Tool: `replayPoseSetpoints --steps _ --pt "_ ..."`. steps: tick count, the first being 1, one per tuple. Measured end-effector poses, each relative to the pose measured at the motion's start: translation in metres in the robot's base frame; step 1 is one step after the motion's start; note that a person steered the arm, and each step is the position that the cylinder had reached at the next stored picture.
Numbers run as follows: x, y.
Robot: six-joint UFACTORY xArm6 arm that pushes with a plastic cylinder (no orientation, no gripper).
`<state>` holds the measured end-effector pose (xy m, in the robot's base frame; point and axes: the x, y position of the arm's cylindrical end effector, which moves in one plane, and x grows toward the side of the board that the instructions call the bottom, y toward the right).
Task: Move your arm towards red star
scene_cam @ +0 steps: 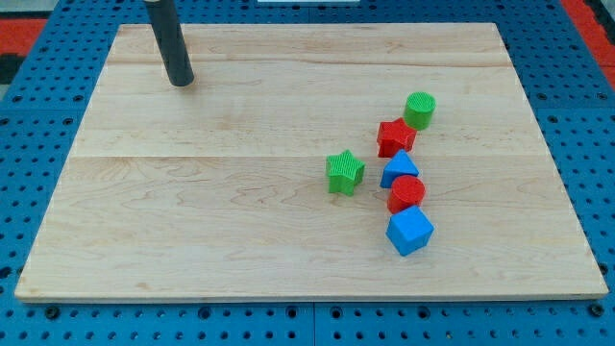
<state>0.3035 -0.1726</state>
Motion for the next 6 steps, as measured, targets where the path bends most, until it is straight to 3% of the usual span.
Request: replayPoseSetpoints --steps 1,3,4,5,6 --pt "-0.028 -0.01" --pt "-0.037 -0.01" --pt "0.026 0.06" --pt "0.092 0.168" --pt "0.131 0.288"
